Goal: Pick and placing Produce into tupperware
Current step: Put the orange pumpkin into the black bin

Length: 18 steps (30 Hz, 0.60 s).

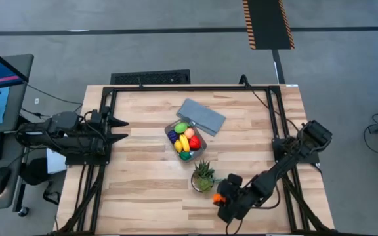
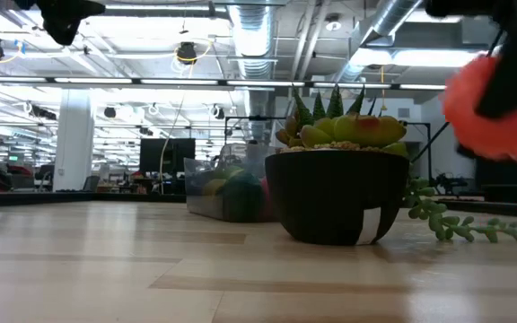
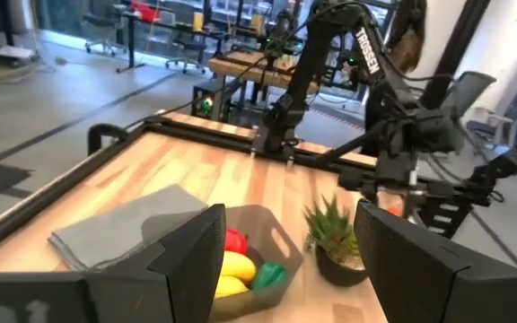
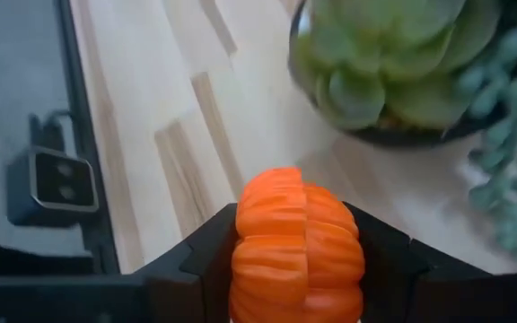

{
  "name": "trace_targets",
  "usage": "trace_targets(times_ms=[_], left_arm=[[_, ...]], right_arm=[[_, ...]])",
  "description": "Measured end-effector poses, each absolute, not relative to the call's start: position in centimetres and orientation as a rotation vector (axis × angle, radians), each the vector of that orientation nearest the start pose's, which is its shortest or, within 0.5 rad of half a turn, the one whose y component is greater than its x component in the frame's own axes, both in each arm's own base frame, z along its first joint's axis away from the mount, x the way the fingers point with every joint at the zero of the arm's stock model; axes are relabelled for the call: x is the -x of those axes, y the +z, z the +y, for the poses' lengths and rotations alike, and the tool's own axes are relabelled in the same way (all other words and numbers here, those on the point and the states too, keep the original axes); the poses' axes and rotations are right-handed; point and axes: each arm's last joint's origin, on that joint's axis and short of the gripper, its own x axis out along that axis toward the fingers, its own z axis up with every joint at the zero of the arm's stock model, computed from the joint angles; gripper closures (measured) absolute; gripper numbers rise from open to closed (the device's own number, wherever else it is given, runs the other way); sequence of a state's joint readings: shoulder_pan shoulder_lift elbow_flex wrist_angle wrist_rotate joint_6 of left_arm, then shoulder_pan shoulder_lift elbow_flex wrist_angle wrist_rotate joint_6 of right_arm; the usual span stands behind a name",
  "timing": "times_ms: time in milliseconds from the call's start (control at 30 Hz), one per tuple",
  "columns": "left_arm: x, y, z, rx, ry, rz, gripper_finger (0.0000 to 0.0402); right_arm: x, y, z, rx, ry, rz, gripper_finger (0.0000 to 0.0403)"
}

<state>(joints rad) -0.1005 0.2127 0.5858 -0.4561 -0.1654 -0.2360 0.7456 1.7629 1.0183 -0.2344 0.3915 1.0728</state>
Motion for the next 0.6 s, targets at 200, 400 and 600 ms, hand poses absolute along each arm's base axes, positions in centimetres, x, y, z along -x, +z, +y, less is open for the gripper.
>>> trace_targets(times_ms=[200,400,600], left_arm=[[-5.7,29.0,0.0,0.215,0.121,0.035,0.0168],[-5.2,26.0,0.2,0.297,0.14,-0.012,0.0168],[-6.4,23.4,0.1,0.345,0.158,0.064,0.0168]], right_arm=[[-25.8,18.2,22.1,-0.479,-0.158,0.786,0.0204],[-25.6,19.4,21.8,-0.495,-0.151,0.746,0.0212],[-25.4,20.2,21.9,-0.509,-0.14,0.723,0.021]])
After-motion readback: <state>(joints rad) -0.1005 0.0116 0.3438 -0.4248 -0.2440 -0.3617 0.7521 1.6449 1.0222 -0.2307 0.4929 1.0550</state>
